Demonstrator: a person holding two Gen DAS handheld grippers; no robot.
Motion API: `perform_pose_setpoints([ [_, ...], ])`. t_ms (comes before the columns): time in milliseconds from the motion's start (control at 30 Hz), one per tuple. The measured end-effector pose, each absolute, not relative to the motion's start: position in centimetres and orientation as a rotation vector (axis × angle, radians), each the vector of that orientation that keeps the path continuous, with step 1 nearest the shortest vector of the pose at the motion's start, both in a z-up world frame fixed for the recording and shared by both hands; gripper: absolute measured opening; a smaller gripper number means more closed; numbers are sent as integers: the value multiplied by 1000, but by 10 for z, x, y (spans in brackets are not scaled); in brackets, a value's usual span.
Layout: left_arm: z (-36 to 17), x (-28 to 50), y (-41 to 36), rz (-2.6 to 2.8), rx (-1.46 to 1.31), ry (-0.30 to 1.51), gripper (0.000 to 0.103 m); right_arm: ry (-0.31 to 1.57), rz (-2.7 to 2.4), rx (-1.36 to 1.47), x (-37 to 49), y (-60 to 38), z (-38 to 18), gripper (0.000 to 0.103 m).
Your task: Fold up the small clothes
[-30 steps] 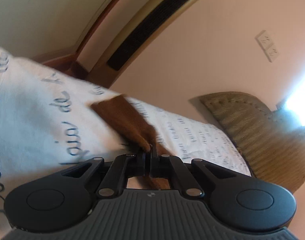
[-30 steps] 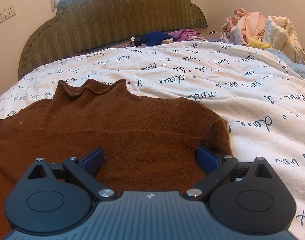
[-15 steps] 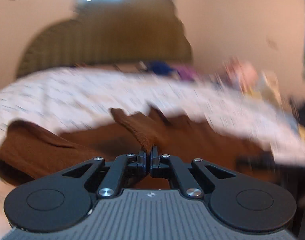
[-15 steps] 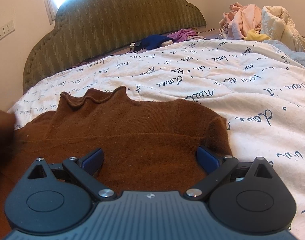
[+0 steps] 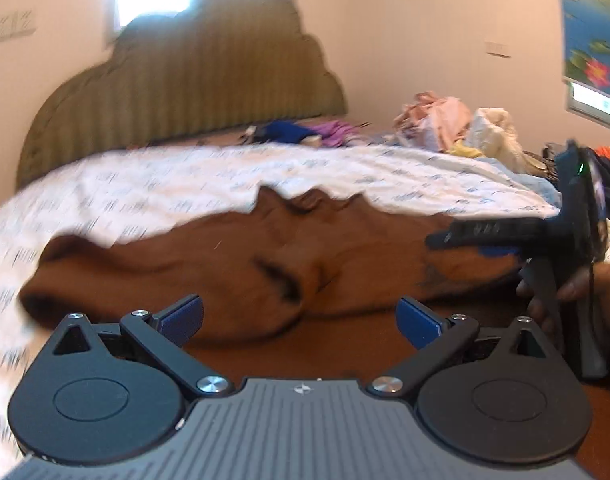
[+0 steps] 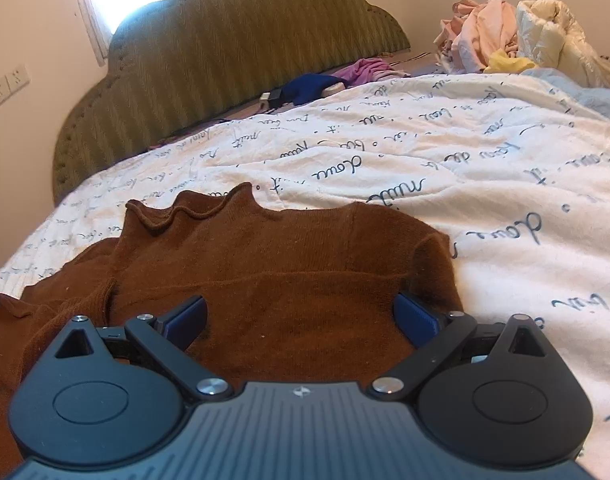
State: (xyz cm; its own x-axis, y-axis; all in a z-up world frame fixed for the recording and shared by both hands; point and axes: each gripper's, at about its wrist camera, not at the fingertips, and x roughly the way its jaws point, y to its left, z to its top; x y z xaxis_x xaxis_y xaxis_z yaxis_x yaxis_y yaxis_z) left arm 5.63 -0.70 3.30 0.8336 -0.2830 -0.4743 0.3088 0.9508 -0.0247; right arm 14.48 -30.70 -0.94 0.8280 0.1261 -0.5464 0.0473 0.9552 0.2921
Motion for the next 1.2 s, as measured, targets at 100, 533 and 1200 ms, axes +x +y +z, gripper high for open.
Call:
perform_pose_setpoints([
  [100, 24, 48, 19, -294, -30, 527, 101, 568, 118, 271, 133, -277, 18, 101],
  [533, 18, 59, 49, -286, -182, 624, 103, 622, 169, -344, 162, -129, 24, 100],
  [1200, 15, 64, 53, -294, -227, 631, 103, 871, 313, 746, 181, -294, 10, 76],
])
